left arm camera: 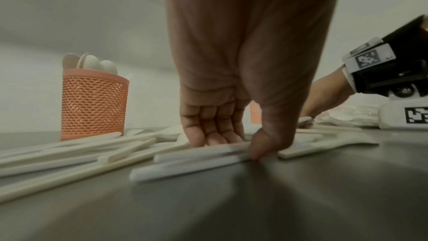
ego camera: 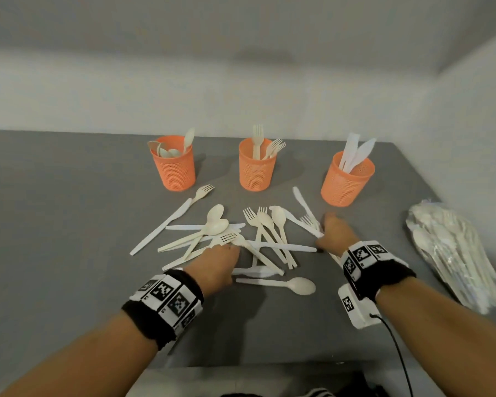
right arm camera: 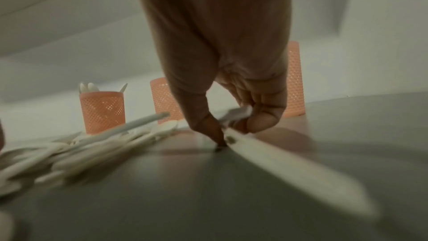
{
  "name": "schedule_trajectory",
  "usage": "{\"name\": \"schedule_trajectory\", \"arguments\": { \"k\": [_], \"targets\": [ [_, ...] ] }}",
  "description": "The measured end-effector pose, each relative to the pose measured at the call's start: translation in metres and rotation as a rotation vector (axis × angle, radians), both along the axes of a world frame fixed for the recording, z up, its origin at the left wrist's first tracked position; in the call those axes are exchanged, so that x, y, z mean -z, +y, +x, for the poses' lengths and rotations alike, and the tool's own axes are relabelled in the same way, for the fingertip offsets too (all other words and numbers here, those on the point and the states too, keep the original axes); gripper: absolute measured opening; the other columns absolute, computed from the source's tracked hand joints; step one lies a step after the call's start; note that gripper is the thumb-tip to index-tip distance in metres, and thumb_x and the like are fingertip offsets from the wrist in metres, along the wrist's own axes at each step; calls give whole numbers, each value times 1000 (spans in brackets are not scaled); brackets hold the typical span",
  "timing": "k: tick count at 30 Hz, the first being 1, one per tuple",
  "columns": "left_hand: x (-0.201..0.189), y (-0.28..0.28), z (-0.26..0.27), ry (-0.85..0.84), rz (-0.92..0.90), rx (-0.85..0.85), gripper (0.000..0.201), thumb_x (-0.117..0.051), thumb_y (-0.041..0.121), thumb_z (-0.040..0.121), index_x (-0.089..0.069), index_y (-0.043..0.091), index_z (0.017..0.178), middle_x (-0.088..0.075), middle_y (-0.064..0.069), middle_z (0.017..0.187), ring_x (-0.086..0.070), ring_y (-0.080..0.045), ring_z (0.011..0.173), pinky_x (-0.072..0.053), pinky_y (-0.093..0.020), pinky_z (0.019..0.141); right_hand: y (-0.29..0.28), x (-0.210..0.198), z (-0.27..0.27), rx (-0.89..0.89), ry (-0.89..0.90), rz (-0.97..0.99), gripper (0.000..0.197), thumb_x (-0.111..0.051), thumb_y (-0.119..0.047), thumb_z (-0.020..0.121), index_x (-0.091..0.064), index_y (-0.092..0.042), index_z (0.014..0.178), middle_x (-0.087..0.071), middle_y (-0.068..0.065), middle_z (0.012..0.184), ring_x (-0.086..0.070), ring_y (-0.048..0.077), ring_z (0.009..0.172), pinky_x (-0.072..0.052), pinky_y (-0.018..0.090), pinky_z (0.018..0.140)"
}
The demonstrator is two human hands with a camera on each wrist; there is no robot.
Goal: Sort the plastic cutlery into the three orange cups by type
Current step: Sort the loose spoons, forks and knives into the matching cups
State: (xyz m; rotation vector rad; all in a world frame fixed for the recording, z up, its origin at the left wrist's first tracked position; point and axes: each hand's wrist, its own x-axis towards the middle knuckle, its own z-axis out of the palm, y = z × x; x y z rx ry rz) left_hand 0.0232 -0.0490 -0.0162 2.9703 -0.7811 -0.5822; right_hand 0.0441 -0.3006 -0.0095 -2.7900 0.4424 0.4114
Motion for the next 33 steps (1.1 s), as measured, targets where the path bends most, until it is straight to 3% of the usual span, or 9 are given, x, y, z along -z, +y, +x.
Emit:
{"name": "schedule_trajectory", "arguments": {
  "k": [8, 13, 17, 19, 22, 25, 27, 30, 33],
  "targets": [
    [6, -2, -1, -36, 95, 106, 37, -45, 9, 88, -43, 4, 125, -40, -13, 134, -43, -29, 119, -36, -34, 98, -1, 8, 7, -108, -26, -118, 44, -55, -31, 87, -51, -3, 121, -48, 19, 123, -42, 32, 118, -34, 36, 100],
    [0, 3, 1, 55, -57, 85, 24, -38, 3, 89, -46, 6, 112, -50, -13, 123, -50, -28, 109, -36, -31, 83, 9, 3, 13, -94, 39, -38, 17, -50, -12, 89, -55, 0, 101, -57, 19, 103, -52, 29, 90, -42, 33, 77],
    [-3, 8, 2, 118, -165, 75, 30, -36, 6, 93, -47, 2, 120, -49, -13, 124, -51, -29, 112, -35, -30, 91, 13, 3, 14, -104, 52, -74, 11, -51, -12, 88, -44, -5, 84, -48, 11, 88, -46, 24, 80, -36, 27, 63],
    [-4, 9, 6, 128, -253, 24, 25, -36, 8, 93, -52, 1, 110, -54, -16, 114, -54, -30, 104, -39, -35, 90, 14, 5, 13, -113, 41, -79, 13, -52, -10, 86, -43, -6, 78, -50, 13, 90, -48, 25, 82, -39, 28, 65],
    [-10, 10, 12, 112, -469, -135, 21, -36, 9, 95, -46, 10, 76, -51, -8, 83, -48, -26, 81, -36, -29, 69, 10, 8, 11, -92, -2, -49, 11, -53, -6, 85, -52, -2, 95, -60, 21, 107, -59, 34, 97, -47, 36, 80],
    [-21, 5, 17, 130, -673, -322, 29, -39, 25, 98, -49, 7, 77, -47, -1, 75, -46, -20, 75, -33, -18, 59, 7, 6, 9, -72, 29, -23, 29, -48, -6, 89, -47, 5, 116, -56, 23, 119, -56, 36, 108, -45, 34, 85],
    [-25, 1, 21, 175, -784, -413, 39, -47, 43, 93, -49, 8, 76, -46, 0, 68, -45, -16, 65, -34, -22, 60, 5, -3, 8, -69, 21, 13, 30, -45, -5, 91, -44, 7, 118, -54, 25, 120, -55, 36, 108, -40, 31, 80],
    [-25, -9, 28, 259, -1009, -512, 36, -61, 43, 85, -50, 11, 74, -43, 4, 55, -41, -14, 54, -34, -25, 57, 5, -24, 6, -96, -104, 118, 28, -43, -3, 92, -42, 8, 117, -54, 24, 112, -55, 36, 100, -35, 30, 75],
    [-28, -24, 32, 362, -1150, -598, 34, -62, 41, 85, -50, 13, 70, -43, 8, 50, -37, -12, 48, -34, -24, 51, 21, -49, 1, -149, -208, 220, 16, -42, -4, 92, -42, 2, 107, -48, 7, 86, -49, 25, 80, -36, 29, 68]
  ]
}}
